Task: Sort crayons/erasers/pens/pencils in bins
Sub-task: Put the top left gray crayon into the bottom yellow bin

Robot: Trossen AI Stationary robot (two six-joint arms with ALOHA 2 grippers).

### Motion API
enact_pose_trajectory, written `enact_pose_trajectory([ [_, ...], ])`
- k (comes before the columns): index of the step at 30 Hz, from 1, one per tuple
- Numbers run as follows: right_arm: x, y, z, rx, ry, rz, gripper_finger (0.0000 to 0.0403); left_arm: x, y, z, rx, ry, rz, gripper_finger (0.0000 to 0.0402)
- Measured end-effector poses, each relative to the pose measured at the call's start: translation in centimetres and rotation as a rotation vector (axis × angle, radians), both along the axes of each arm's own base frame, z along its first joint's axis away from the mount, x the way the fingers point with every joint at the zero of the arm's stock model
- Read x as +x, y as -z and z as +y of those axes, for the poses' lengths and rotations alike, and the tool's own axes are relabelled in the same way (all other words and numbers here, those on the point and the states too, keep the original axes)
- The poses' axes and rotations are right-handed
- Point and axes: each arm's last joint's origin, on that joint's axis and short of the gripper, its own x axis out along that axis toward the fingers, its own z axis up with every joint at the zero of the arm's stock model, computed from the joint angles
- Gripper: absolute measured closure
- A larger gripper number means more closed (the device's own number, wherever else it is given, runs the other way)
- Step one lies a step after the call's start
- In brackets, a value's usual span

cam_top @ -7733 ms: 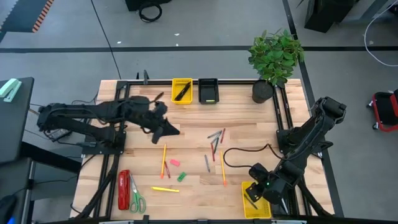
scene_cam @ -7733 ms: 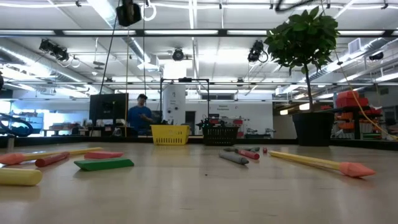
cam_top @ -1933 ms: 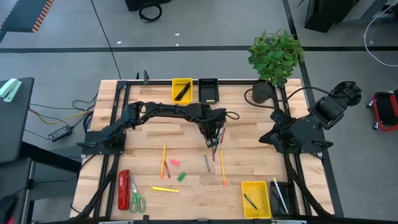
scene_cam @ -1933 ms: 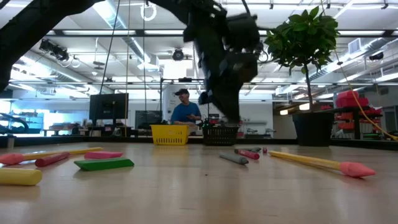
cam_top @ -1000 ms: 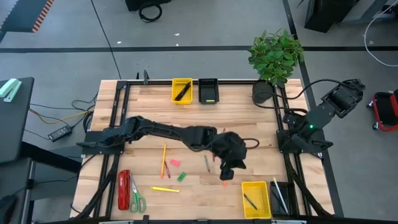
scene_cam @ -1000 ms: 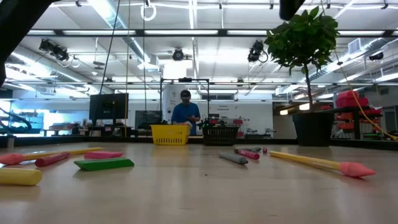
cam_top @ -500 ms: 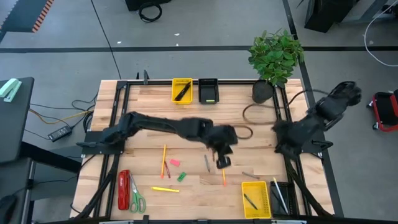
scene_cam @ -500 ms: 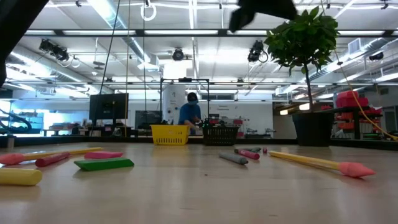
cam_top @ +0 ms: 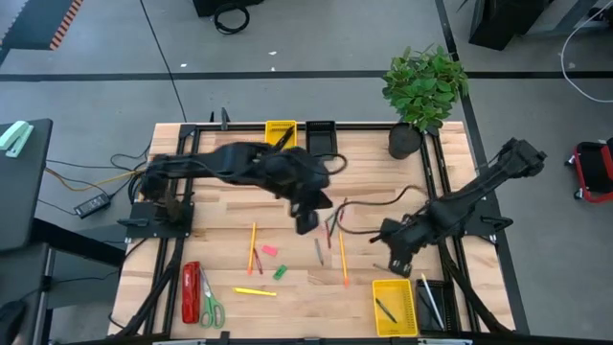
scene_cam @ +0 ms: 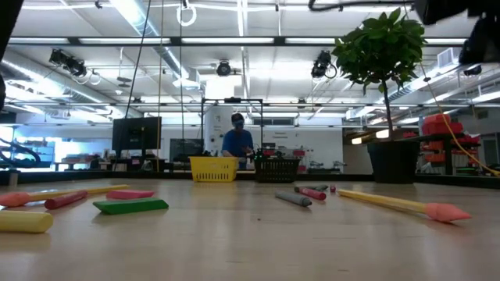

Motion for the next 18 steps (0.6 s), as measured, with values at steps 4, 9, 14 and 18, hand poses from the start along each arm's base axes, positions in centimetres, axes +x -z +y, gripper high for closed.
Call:
enact_pose_trajectory([
  [4,0.6,3.2,0.3,0.007,0.008,-0.006,0.0276,-1.4,-1.3,-0.4,-0.020,-0.029,-0.030,0.0374],
  [9,1.3,5.4,0.9,0.011,-0.064,-0.061,0.0273,-2.3,-1.9,-1.2,-0.045,-0.037,-0.035,0.0390],
  [14,1.7,7.2,1.1,-0.050,-0.089,-0.016,0.0273,-2.6,-1.7,-1.9,-0.042,-0.016,-0.007,0.0389],
  [18,2.1,8.5,1.4,-0.071,-0.091,0.027,0.0273,-2.7,-1.6,-2.0,-0.028,-0.006,0.005,0.0375],
])
